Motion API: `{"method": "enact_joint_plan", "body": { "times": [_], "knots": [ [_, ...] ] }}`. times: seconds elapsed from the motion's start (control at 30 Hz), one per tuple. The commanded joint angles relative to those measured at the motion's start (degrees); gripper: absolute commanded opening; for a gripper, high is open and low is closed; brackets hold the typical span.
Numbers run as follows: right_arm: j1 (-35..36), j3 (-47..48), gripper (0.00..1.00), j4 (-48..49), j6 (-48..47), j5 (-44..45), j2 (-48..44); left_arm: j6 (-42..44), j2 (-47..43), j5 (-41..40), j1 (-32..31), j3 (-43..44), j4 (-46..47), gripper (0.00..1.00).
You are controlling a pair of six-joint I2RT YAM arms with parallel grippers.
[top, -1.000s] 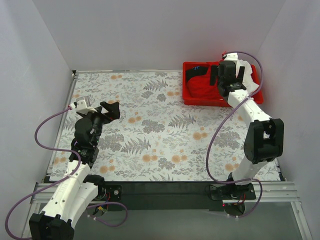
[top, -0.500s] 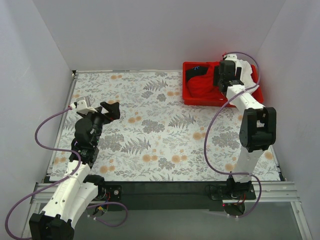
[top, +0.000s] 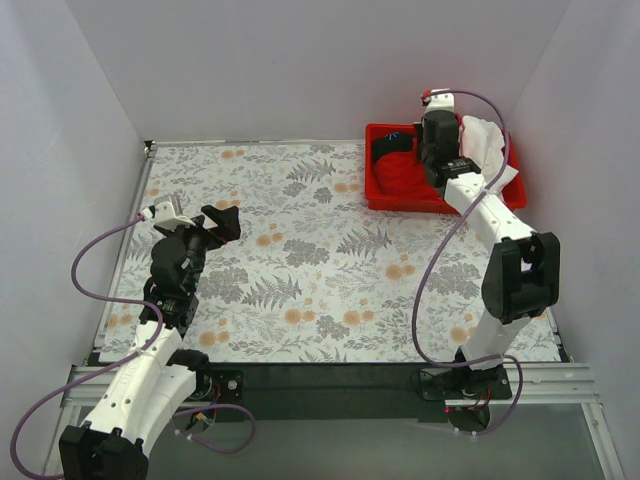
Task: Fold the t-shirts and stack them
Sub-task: Grab the tshirt from the pile, then move the tshirt to the center of the board
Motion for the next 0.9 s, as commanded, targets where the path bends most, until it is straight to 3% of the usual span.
{"method": "enact_joint_plan", "body": {
  "times": [0.0, 0.4, 0.7, 0.87],
  "knots": [
    [4.12, 5.21, 0.01, 4.19, -2.3, -1.24, -6.41, 0.93, -0.5, -0.55, -0.29, -0.1, 0.87, 0.98],
    [14.84, 16.38, 0.01, 3.58, -4.23, -12.3, -16.26, 0.93, -0.41, -0.29, -0.29, -0.1, 0.87, 0.98],
    [19.86, 37.27, 0.01, -2.83, -5.82, -23.73, -12.23, 0.58, -0.85, 0.33, -0.29, -0.37, 0.79, 0.98],
    [23.45, 42.22, 0.01, -3.89, -5.2, -29.27, -13.36, 0.75, -0.41, 0.24, -0.29, -0.1, 0.61, 0.98]
  ]
}}
